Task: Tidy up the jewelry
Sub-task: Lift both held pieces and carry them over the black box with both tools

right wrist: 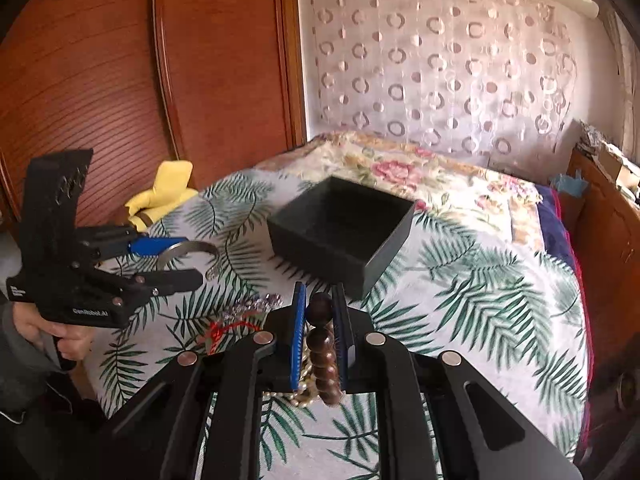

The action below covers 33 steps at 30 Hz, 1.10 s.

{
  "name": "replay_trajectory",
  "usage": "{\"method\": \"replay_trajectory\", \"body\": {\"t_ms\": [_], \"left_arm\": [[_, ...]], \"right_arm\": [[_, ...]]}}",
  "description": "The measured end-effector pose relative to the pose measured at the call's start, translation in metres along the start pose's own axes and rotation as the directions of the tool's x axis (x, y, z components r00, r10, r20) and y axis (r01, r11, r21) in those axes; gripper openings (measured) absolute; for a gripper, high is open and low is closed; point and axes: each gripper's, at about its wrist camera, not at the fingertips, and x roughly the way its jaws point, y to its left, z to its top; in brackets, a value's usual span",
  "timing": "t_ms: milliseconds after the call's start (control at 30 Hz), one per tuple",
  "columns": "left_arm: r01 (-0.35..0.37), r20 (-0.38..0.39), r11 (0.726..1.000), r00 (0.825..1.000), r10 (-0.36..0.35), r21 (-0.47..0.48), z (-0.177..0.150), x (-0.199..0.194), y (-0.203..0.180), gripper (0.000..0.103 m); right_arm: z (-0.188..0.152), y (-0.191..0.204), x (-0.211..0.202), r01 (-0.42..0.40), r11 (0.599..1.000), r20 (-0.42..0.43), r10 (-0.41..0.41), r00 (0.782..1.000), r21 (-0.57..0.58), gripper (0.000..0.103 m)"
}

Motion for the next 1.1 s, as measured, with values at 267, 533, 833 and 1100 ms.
{"method": "replay_trajectory", "body": {"t_ms": [267, 533, 833, 1100], "left_arm": [[-0.004, 0.024, 1.000, 1.000, 0.004, 0.001, 0.012, 0.002, 0.000, 0.056], [-0.015, 0.045, 1.000, 0.999, 0.014, 0.022, 0.036, 0.011, 0.000, 0.056], [-0.024, 0.042, 0.999, 0.999, 0.023, 0.030, 0.066, 0.039, 0.001, 0.056], [-0.032, 0.017, 0.999, 0.999, 0.031, 0.026, 0.084, 0.075, -0.001, 0.056]], "right_arm": [[0.027, -0.008, -0.011, 0.029, 0.999, 0.041, -0.028, 0.999, -0.035, 0.015], [0.058, -0.017, -0.009, 0.061, 0.996, 0.068, -0.057, 0.996, -0.061, 0.015], [0.089, -0.028, 0.008, 0.078, 0.994, 0.080, -0.072, 0.994, -0.075, 0.015], [0.108, -0.036, 0.028, 0.065, 0.996, 0.076, -0.060, 0.995, -0.062, 0.015]]}}
